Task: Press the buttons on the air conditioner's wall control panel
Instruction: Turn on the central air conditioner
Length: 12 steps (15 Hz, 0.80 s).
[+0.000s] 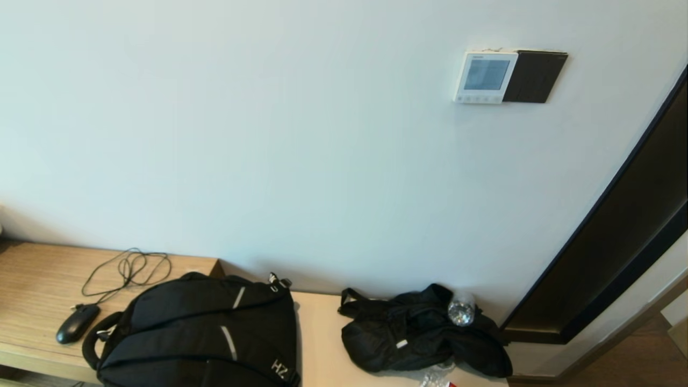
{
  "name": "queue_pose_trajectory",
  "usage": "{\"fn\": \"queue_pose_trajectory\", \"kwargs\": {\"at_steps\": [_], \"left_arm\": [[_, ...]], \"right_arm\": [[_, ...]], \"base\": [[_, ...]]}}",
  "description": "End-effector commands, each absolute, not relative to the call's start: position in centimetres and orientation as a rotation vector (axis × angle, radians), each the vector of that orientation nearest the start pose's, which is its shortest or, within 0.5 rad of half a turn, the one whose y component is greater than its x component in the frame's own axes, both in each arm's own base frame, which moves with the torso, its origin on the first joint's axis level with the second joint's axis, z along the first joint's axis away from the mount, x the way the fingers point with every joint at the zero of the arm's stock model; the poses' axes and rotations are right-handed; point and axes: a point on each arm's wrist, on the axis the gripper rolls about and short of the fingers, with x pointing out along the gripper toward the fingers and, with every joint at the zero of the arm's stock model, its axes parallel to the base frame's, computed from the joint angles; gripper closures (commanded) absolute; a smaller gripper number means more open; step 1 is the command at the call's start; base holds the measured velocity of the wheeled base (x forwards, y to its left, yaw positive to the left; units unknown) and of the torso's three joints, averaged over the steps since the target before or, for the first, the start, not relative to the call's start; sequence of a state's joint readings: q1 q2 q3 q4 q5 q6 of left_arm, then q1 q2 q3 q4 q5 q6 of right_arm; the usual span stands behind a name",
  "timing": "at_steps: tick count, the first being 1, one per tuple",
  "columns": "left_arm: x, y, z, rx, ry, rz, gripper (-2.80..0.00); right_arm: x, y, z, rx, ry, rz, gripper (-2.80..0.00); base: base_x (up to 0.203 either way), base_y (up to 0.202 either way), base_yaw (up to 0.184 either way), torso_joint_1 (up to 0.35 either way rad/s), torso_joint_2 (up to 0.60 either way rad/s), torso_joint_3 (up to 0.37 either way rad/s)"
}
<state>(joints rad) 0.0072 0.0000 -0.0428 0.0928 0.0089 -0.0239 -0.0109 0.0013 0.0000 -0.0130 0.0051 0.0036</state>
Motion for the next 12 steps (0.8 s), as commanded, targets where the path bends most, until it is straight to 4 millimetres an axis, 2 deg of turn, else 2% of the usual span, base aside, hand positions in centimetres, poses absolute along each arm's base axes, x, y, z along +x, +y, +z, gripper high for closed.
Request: {"fn": "queue_pose_trajectory", "kwargs": {"at_steps": [1,4,5,9,11,12], "left_arm": [[-2.6,0.0,7.8,-0.024,0.050,0.017,0.00],[-2.6,0.0,7.8,-0.024,0.050,0.018,0.00],[-2.6,0.0,7.8,-0.024,0.050,0.017,0.00],[-2.6,0.0,7.8,-0.024,0.050,0.017,0.00],[-2.6,0.0,7.8,-0.024,0.050,0.017,0.00],[-2.6,0.0,7.8,-0.024,0.050,0.017,0.00]], "right_arm": [[-2.2,0.0,7.7,0.003,-0.009,-0.006,0.00],[-2.0,0.0,8.0,-0.006,0.014,-0.005,0.00],[-1.9,0.0,8.7,-0.014,0.000,-0.004,0.00],[-0.1,0.0,13.8,-0.039,-0.051,-0.006,0.00],[2.1,0.0,16.8,-0.044,-0.032,-0.012,0.00],[3.8,-0.1,18.2,-0.044,-0.019,-0.012,0.00]], "base": [[0.000,0.000,0.000,0.000,0.00,0.000],[0.000,0.000,0.000,0.000,0.00,0.000],[0.000,0.000,0.000,0.000,0.00,0.000],[0.000,0.000,0.000,0.000,0.00,0.000],[0.000,0.000,0.000,0.000,0.00,0.000],[0.000,0.000,0.000,0.000,0.00,0.000]]}}
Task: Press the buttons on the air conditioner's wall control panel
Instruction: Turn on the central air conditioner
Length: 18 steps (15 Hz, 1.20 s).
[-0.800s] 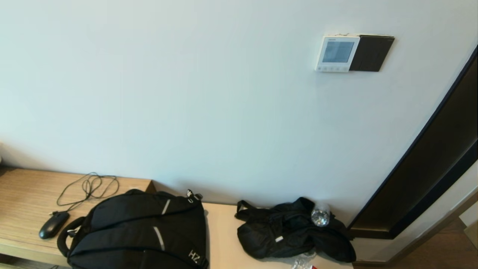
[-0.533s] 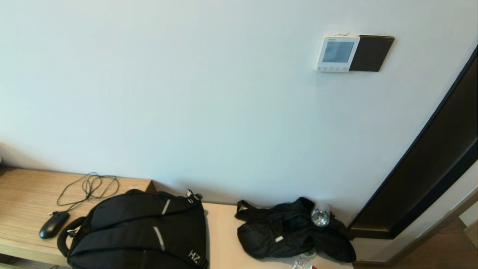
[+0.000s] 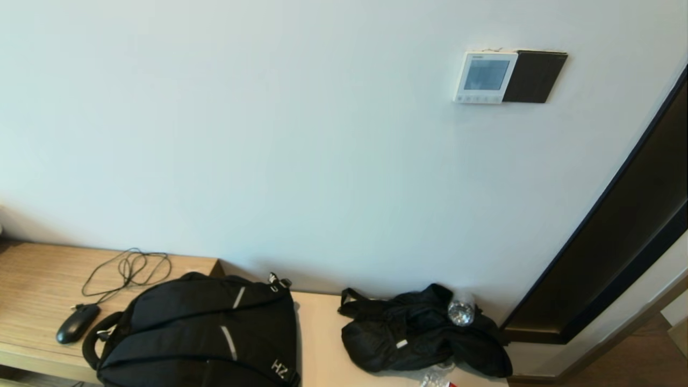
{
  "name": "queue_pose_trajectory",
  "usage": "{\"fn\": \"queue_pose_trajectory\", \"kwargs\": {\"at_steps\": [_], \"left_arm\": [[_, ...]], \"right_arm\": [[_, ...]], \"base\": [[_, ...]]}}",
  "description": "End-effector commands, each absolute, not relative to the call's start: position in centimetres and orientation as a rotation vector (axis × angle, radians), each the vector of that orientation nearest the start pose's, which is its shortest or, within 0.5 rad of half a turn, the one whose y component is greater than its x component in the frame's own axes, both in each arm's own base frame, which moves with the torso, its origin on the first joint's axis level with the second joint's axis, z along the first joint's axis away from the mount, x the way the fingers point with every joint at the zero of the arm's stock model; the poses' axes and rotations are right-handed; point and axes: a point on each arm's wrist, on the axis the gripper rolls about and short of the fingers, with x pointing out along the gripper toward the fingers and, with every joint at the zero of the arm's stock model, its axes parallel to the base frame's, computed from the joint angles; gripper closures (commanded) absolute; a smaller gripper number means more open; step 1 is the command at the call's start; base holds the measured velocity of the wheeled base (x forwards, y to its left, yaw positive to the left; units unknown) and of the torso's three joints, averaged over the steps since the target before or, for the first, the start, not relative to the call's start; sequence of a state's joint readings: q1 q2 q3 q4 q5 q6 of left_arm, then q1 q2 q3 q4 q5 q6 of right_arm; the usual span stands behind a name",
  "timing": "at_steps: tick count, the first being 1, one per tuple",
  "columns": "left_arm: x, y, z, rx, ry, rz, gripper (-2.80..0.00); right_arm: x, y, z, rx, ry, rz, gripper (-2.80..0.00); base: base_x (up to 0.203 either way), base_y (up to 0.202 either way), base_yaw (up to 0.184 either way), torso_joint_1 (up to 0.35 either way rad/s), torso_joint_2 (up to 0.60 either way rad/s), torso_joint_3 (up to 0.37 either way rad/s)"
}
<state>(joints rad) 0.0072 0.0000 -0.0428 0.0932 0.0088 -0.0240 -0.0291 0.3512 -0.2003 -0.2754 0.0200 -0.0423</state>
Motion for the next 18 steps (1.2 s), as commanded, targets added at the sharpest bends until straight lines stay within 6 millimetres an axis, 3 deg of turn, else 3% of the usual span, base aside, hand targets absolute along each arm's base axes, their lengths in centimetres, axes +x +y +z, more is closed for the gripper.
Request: {"fn": "queue_pose_trajectory", "kwargs": {"at_steps": [1,7,11,15,18], "left_arm": [[-2.6,0.0,7.8,-0.024,0.050,0.017,0.00],[-2.6,0.0,7.8,-0.024,0.050,0.017,0.00],[-2.6,0.0,7.8,-0.024,0.050,0.019,0.00],[-2.6,0.0,7.8,-0.024,0.050,0.017,0.00],[-2.6,0.0,7.8,-0.024,0.050,0.017,0.00]], "right_arm": [[5.5,-0.1,19.4,-0.044,-0.014,-0.011,0.00],[19.0,0.8,26.8,-0.026,-0.030,-0.032,0.00],[27.3,3.8,30.2,-0.001,-0.098,-0.062,0.00],[32.8,6.4,32.1,0.024,-0.169,-0.088,0.00],[34.2,8.2,31.8,0.031,-0.172,-0.087,0.00]], "base": [[0.000,0.000,0.000,0.000,0.00,0.000],[0.000,0.000,0.000,0.000,0.00,0.000],[0.000,0.000,0.000,0.000,0.00,0.000],[0.000,0.000,0.000,0.000,0.00,0.000],[0.000,0.000,0.000,0.000,0.00,0.000]]}}
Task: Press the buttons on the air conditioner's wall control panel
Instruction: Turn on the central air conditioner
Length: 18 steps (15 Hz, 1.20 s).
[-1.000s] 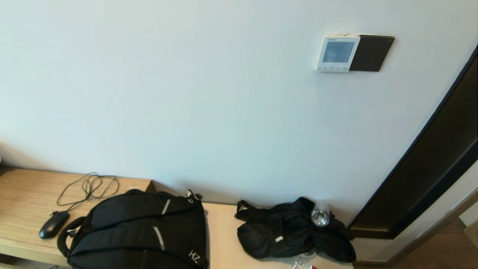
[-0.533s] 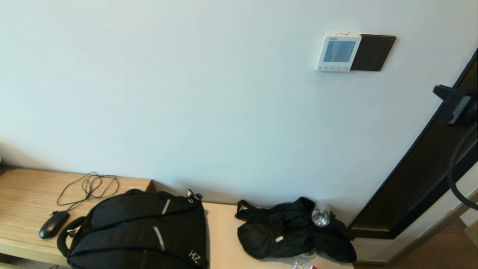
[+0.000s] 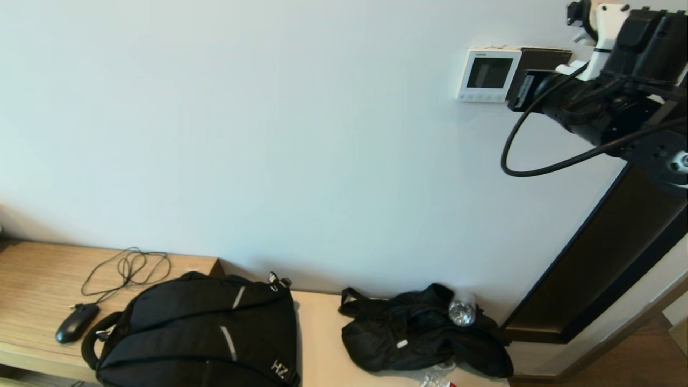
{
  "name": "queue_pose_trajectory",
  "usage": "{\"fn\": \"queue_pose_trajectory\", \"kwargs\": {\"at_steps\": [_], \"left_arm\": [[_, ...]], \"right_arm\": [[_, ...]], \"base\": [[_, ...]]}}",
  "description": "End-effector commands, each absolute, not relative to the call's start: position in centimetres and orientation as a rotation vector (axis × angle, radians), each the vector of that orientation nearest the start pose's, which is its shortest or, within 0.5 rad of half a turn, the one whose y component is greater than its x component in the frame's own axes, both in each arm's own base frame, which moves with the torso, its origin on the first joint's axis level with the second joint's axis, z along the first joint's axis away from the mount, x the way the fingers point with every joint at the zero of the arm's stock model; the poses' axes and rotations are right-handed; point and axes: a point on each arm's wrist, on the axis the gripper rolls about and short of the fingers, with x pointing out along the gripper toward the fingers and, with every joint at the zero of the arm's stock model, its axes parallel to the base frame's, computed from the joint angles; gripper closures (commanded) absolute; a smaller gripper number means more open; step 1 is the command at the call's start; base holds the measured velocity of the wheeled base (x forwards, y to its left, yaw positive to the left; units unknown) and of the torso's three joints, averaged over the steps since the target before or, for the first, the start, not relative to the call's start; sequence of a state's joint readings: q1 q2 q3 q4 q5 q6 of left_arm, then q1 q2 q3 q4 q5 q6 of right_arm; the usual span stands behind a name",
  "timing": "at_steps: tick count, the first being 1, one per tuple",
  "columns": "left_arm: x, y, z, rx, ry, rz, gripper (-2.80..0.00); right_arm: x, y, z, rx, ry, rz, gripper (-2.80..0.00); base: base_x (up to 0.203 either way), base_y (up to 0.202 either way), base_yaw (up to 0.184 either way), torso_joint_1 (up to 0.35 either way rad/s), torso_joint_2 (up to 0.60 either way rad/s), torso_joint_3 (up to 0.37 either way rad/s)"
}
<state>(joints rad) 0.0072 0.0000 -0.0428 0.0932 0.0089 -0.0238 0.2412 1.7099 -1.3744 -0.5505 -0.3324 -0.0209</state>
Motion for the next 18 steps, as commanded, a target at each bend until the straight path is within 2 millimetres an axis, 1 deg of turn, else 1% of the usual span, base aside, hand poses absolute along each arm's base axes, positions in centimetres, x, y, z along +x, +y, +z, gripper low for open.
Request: {"fn": "queue_pose_trajectory", "kwargs": {"at_steps": [1,3,6,10,18], "left_arm": [[-2.6,0.0,7.8,-0.024,0.050,0.017,0.00],[-2.6,0.0,7.8,-0.024,0.050,0.017,0.00],[-2.6,0.0,7.8,-0.024,0.050,0.017,0.00],[-2.6,0.0,7.8,-0.024,0.050,0.017,0.00],[-2.6,0.0,7.8,-0.024,0.050,0.017,0.00]], "right_arm": [[34.5,8.3,31.4,0.029,-0.160,-0.090,0.00],[35.2,8.4,30.4,0.029,-0.132,-0.089,0.00],[36.0,8.6,30.2,0.038,-0.133,-0.086,0.00],[37.2,8.8,29.1,0.028,-0.111,-0.091,0.00],[37.2,8.4,30.0,0.039,-0.140,-0.117,0.00]], "base": [[0.000,0.000,0.000,0.000,0.00,0.000],[0.000,0.000,0.000,0.000,0.00,0.000],[0.000,0.000,0.000,0.000,0.00,0.000],[0.000,0.000,0.000,0.000,0.00,0.000],[0.000,0.000,0.000,0.000,0.00,0.000]]}}
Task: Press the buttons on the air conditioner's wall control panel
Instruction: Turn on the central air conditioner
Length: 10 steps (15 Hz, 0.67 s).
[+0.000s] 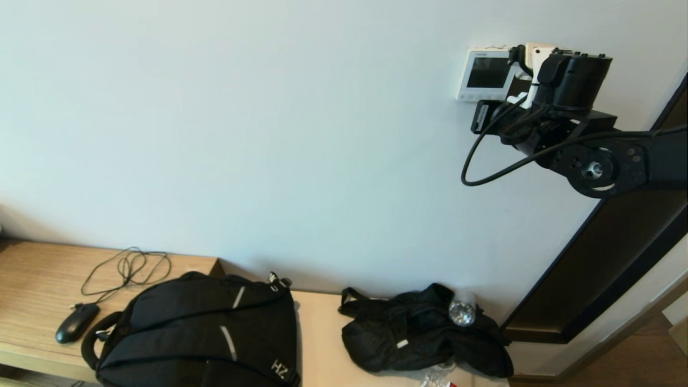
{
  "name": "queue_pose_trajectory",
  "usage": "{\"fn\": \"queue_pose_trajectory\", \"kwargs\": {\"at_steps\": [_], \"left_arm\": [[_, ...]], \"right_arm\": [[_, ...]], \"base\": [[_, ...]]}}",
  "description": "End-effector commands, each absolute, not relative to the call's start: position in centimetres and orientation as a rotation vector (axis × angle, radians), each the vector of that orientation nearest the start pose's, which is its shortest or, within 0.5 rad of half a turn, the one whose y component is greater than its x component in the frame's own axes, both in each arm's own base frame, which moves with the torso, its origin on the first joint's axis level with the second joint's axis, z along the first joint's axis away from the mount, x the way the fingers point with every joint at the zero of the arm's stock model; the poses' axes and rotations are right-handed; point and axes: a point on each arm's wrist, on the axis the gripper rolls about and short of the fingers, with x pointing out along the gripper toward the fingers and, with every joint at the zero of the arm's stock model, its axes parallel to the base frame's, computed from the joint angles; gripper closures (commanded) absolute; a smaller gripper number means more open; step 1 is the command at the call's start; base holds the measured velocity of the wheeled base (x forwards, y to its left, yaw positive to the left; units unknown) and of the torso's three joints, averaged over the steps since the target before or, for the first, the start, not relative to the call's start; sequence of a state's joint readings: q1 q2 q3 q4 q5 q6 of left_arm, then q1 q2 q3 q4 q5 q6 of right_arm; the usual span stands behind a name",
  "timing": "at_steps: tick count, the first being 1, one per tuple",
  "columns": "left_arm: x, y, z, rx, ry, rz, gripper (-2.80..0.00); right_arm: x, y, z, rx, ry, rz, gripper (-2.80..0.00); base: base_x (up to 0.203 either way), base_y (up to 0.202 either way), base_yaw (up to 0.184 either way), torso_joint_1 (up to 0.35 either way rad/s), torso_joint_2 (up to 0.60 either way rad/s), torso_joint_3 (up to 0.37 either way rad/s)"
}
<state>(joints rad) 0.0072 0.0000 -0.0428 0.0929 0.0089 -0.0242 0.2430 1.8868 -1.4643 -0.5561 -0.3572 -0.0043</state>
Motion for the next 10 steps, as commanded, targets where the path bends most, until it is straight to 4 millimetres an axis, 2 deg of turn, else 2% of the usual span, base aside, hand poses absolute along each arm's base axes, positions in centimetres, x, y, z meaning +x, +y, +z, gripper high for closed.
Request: {"fn": "queue_pose_trajectory", "kwargs": {"at_steps": [1,10], "left_arm": [[-2.63,0.00,7.77,-0.024,0.050,0.017,0.00],[-2.63,0.00,7.77,-0.024,0.050,0.017,0.00]], "right_arm": [[37.23,8.37,30.00,0.040,-0.141,-0.120,0.00],[37.06,8.15,30.34,0.044,-0.151,-0.129,0.00]], "base": [[0.000,0.000,0.000,0.000,0.00,0.000],[0.000,0.000,0.000,0.000,0.00,0.000]]}}
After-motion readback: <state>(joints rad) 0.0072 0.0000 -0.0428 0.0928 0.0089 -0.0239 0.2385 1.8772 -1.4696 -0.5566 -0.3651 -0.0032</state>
